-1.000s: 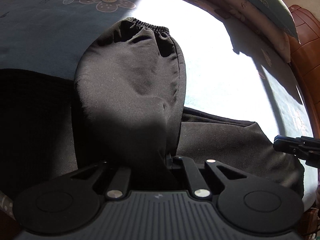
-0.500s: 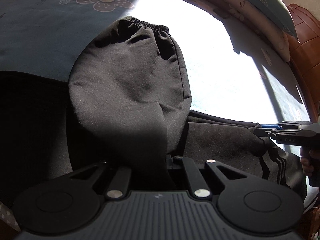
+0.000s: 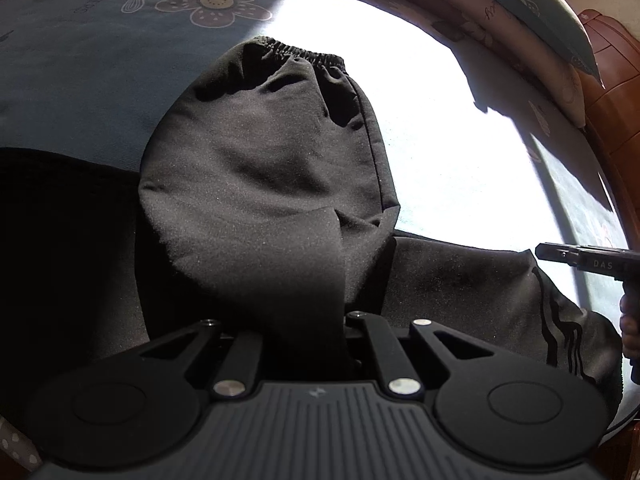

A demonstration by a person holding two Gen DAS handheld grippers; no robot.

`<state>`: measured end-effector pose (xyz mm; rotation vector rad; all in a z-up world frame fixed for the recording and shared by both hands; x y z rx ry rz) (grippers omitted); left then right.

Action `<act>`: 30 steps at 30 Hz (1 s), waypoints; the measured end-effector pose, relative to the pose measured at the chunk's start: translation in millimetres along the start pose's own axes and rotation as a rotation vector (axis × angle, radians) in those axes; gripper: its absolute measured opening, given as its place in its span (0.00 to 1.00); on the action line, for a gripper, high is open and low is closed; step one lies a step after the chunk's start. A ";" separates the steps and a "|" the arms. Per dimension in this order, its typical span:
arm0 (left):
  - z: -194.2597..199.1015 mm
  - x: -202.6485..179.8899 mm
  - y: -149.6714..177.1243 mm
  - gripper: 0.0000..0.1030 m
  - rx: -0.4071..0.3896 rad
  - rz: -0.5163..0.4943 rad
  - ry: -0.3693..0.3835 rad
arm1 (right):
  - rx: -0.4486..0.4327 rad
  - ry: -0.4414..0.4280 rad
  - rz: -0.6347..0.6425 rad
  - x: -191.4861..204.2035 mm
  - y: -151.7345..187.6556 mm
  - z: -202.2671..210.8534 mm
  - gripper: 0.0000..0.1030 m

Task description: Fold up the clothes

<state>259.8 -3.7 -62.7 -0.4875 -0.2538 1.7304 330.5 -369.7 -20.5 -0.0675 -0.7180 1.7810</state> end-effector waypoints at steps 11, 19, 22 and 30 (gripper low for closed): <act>2.9 -1.2 -2.4 0.07 -0.012 -0.034 -0.037 | 0.060 0.011 -0.018 10.9 29.1 -25.3 0.19; 13.7 6.4 -11.2 0.27 0.107 -0.063 -0.047 | 0.030 -0.002 -0.093 27.3 34.9 11.9 0.26; 23.7 6.4 -16.6 0.51 0.216 -0.101 -0.098 | 0.015 -0.007 -0.154 34.2 51.5 29.5 0.29; 42.2 -36.0 -20.5 0.56 0.450 -0.288 -0.448 | -0.081 -0.026 -0.347 31.5 115.5 94.8 0.46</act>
Point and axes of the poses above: each gripper's, at about its wrist camera, not at the fingertips, and z roughly against the way its jaws point, x to its left, y to its underside, the point moved 1 cm from there along -z, roughly the way its jaws point, and after that the axes turned 8 degrees about -y, right-handed, at the moved point
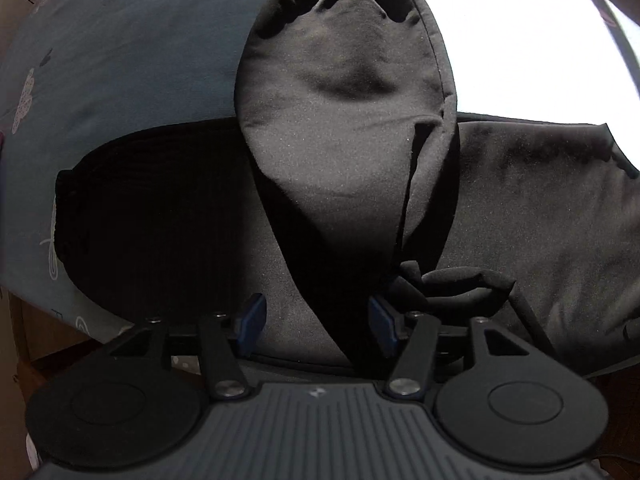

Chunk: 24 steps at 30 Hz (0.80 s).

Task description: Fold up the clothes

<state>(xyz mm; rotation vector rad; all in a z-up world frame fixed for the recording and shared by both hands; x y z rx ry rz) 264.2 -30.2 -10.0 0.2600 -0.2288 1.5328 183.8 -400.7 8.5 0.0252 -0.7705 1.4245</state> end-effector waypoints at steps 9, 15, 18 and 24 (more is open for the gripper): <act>83.7 -173.3 -12.5 0.69 -0.155 -0.424 -0.146 | -0.093 0.032 -0.078 -57.9 44.6 61.2 0.55; 111.0 -289.4 -7.8 0.69 -0.227 -0.638 -0.147 | -0.187 0.037 -0.181 -109.3 72.5 107.5 0.57; 113.8 -329.6 0.4 0.69 -0.233 -0.703 -0.146 | -0.222 0.036 -0.230 -133.7 83.3 123.8 0.57; 113.1 -380.5 23.0 0.69 -0.221 -0.809 -0.161 | -0.245 0.025 -0.275 -162.3 98.0 138.6 0.58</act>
Point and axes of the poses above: each gripper's, at about its wrist camera, not at the fingertips, and z roughly against the way its jaws point, x to its left, y to its underside, the point moved 1 cm from there along -z, roughly the way its jaws point, and after that the axes turned 8 degrees about -y, right-handed, at the moved point
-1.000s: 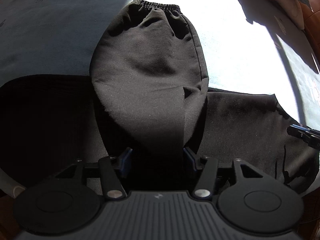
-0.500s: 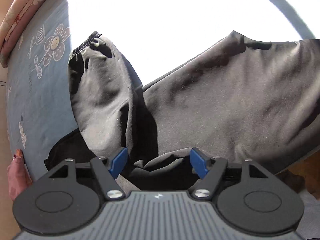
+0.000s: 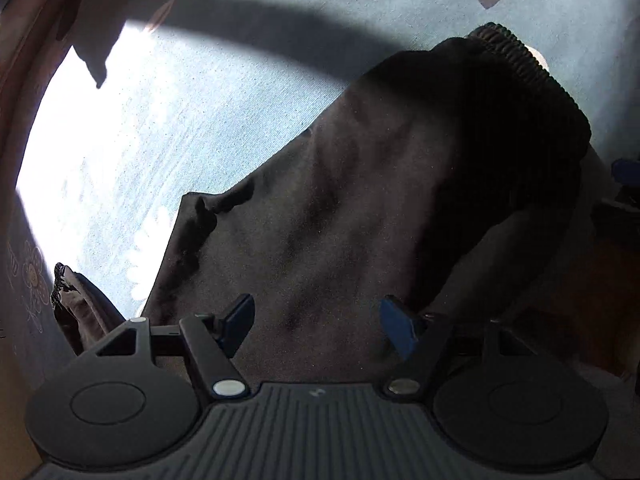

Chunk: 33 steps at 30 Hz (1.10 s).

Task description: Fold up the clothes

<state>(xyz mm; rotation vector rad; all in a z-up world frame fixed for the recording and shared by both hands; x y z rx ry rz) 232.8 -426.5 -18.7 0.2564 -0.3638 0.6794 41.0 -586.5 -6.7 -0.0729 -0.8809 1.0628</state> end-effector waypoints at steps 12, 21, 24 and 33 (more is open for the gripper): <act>4.0 -19.0 -9.9 0.70 0.025 -0.019 -0.004 | -0.008 -0.026 -0.009 -17.6 -0.2 7.4 0.58; 0.3 -21.4 -7.1 0.70 0.030 -0.004 0.005 | 0.008 -0.057 0.023 -7.8 4.3 4.7 0.59; -4.2 -24.4 -1.2 0.70 0.046 -0.001 0.021 | 0.024 -0.061 0.044 -3.5 8.1 -0.4 0.61; -27.9 -32.0 17.4 0.70 0.081 -0.021 0.044 | 0.074 -0.014 0.032 -7.3 26.9 -10.5 0.61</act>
Point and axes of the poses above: each gripper's, at about its wrist camera, not at the fingertips, and z roughly against the way its jaws point, x to its left, y to its underside, the point moved 1 cm from there along -z, roughly the way its jaws point, and after that the axes turned 8 degrees about -y, right-handed, at the moved point
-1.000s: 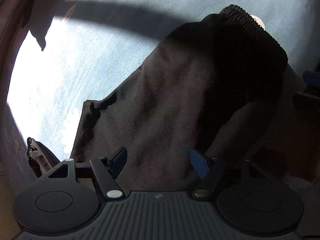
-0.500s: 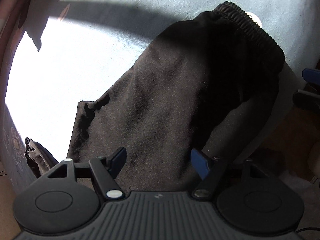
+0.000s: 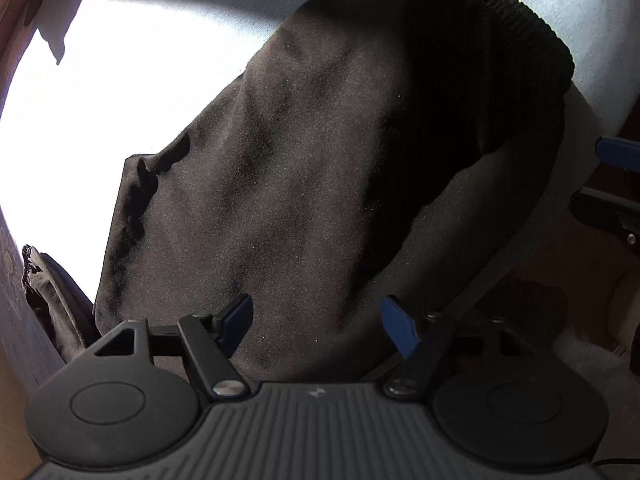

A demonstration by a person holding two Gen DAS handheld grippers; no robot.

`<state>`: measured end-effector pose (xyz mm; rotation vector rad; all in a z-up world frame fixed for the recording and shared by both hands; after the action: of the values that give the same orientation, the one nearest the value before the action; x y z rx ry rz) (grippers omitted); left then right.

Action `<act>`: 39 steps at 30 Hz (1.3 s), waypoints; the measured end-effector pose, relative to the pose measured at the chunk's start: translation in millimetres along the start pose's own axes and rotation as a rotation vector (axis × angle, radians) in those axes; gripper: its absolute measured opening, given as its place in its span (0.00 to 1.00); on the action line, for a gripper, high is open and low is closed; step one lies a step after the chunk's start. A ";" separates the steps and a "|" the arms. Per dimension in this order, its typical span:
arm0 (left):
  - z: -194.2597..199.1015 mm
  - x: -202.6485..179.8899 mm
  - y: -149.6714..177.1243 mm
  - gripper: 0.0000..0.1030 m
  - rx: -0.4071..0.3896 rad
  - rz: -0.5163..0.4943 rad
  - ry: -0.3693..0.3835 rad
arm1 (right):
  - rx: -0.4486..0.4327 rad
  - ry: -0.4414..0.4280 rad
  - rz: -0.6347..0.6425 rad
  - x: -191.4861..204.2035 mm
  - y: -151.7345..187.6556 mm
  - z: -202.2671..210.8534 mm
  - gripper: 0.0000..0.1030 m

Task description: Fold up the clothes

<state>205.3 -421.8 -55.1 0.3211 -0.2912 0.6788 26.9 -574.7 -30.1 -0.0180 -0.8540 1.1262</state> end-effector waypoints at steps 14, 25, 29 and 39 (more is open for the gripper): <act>-28.8 53.7 39.2 0.70 -0.123 0.130 0.061 | 0.012 0.060 0.124 48.8 6.2 -17.1 0.64; -53.8 90.4 90.1 0.71 -0.324 0.278 0.225 | -0.043 0.167 0.207 78.8 9.8 -40.8 0.64; -82.9 91.4 98.4 0.74 -0.262 0.270 0.223 | 0.030 0.238 0.159 61.0 2.3 -56.0 0.64; -82.7 123.4 123.1 0.75 -0.316 0.393 0.290 | -0.005 0.265 0.276 85.8 -23.9 -51.3 0.64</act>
<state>229.6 -230.6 -61.6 -0.1435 -0.1806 1.0377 90.1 -497.5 -5.2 -0.2914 -0.6288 1.3451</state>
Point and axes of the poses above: each gripper's, at about its wrist camera, not at the fingertips, and z roughly against the way its jaws point, x to its left, y to its underside, the point moved 1 cm from there along -z, roughly the way its jaws point, and after that the axes turned 8 degrees about -y, right-handed, at the moved point
